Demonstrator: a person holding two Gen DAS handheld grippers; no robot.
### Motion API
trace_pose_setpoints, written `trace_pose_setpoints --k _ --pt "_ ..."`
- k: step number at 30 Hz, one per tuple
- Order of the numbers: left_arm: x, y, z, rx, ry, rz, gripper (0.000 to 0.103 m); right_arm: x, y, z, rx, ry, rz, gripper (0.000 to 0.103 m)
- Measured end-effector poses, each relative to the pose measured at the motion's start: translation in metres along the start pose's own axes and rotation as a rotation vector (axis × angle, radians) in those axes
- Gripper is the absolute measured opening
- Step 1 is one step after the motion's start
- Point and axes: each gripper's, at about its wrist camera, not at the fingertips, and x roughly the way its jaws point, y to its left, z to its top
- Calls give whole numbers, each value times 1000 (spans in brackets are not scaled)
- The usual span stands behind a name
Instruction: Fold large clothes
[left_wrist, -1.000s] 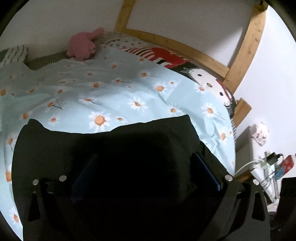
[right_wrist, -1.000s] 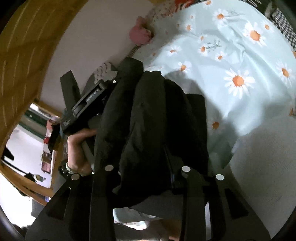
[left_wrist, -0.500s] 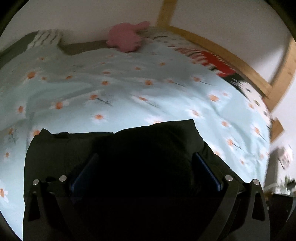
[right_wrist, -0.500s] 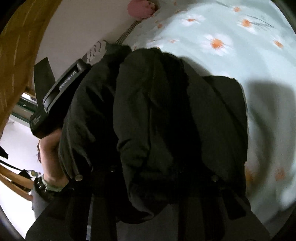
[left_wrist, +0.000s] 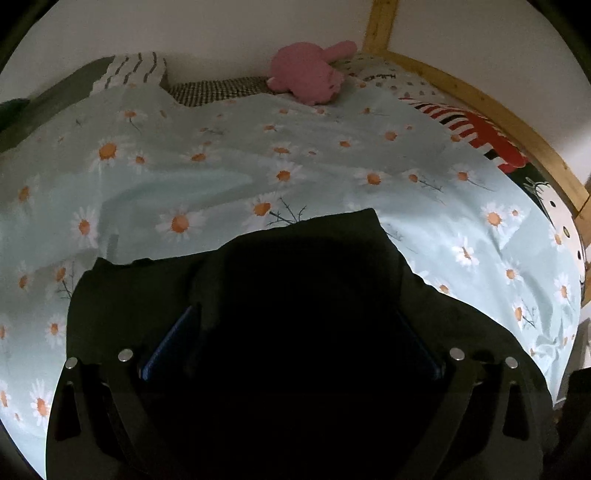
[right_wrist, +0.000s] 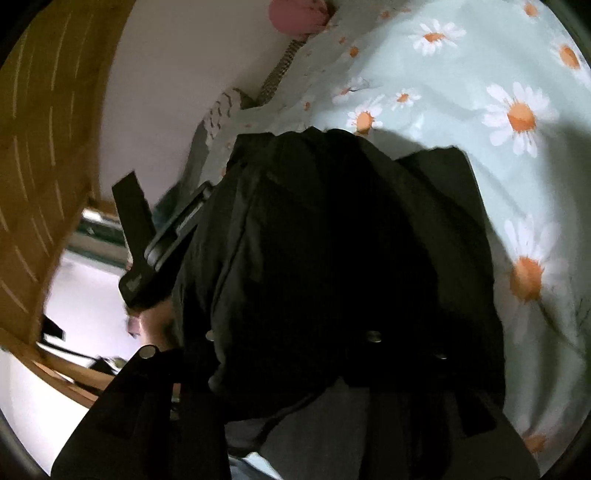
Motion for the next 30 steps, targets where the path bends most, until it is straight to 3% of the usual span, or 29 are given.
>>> trace_pose_setpoints --k 1,3,6,8,11,14,15,17,25,27,30 --pt "2 -2 0 9 -1 16 98 3 4 0 -41 -17 -20 34" --pt "2 -5 1 17 -3 35 98 -1 15 -6 -112 -93 -42 15" --pt "-33 -13 1 34 -95 39 97 -40 27 -20 -109 -233 174 11" --pt "-75 -22 0 45 -193 5 97 -68 39 -34 -123 -279 255 10" --pt "-104 -36 -4 64 -259 4 97 -85 39 -60 -137 -318 285 10" --pt "-73 -57 -18 141 -182 48 97 -70 4 -80 -10 -326 158 10" --pt "-59 -59 -22 149 -145 37 98 -62 -21 -86 89 -301 89 7" --pt "-48 -61 -27 136 -136 -4 98 -58 -42 -87 149 -293 43 5" --pt "-14 -54 -25 107 -35 11 99 -58 -28 -69 18 -249 -139 8" --pt "-17 -55 -24 114 -32 15 99 -75 1 -74 -88 -327 -266 28" --pt "-30 -54 -21 103 -30 -21 98 -91 46 -93 -302 -449 -436 40"
